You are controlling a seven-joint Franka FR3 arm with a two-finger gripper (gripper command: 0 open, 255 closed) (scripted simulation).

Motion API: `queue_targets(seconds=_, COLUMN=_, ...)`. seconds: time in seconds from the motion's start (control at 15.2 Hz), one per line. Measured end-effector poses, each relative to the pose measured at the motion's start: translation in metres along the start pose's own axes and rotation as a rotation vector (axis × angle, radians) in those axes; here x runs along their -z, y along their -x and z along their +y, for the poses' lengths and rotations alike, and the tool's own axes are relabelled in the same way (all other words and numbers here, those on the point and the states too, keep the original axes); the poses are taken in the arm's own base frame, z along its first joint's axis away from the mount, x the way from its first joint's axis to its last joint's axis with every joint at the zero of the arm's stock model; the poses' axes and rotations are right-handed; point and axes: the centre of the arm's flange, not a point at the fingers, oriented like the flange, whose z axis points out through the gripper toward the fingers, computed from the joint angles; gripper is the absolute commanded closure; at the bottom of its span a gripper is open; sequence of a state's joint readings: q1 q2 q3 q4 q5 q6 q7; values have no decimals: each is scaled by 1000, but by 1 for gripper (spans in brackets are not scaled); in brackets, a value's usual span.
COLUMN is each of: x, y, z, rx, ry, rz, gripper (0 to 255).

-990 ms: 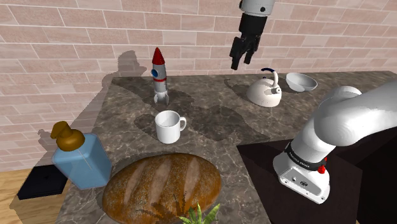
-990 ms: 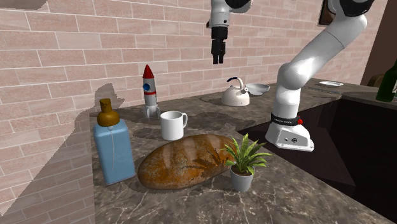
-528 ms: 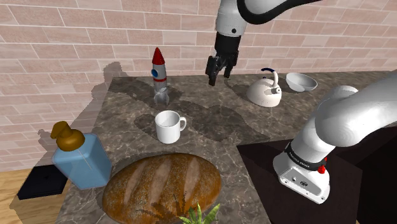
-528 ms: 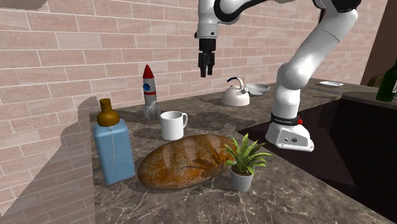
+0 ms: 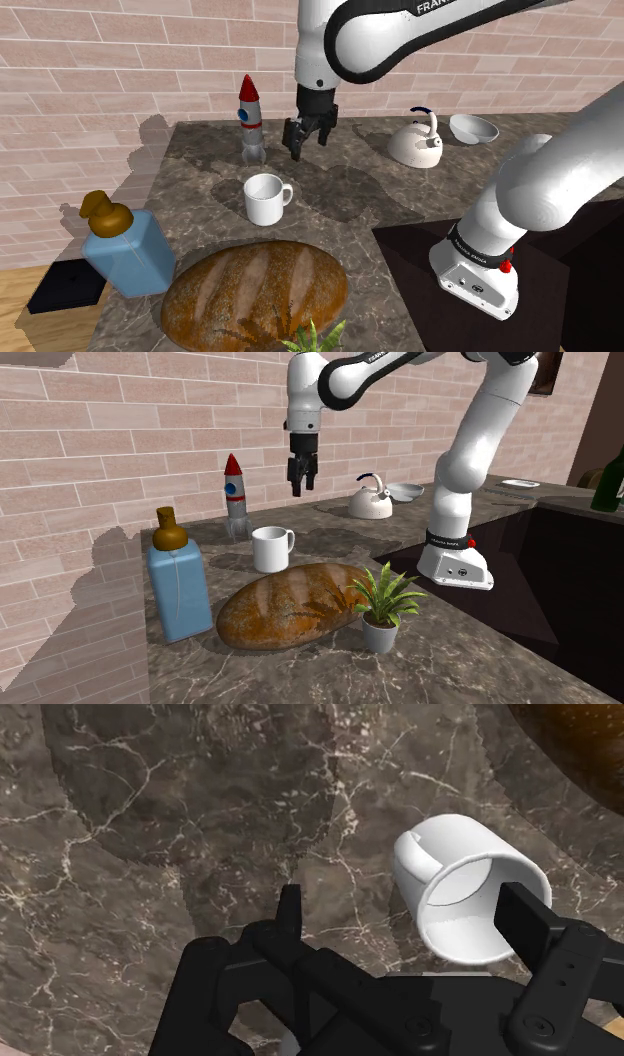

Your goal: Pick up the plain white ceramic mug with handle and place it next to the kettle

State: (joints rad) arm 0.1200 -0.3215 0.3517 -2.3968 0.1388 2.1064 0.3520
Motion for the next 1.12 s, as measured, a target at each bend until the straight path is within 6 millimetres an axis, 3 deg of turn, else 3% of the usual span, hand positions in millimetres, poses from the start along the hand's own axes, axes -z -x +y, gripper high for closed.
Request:
queue_targets(seconds=0.79, x=-91, y=-55, z=-125, rx=1, ry=24, rz=20, gripper=0)
queue_targets(seconds=1.12, x=-116, y=-63, z=-135, rx=0, ry=27, rz=23, gripper=0)
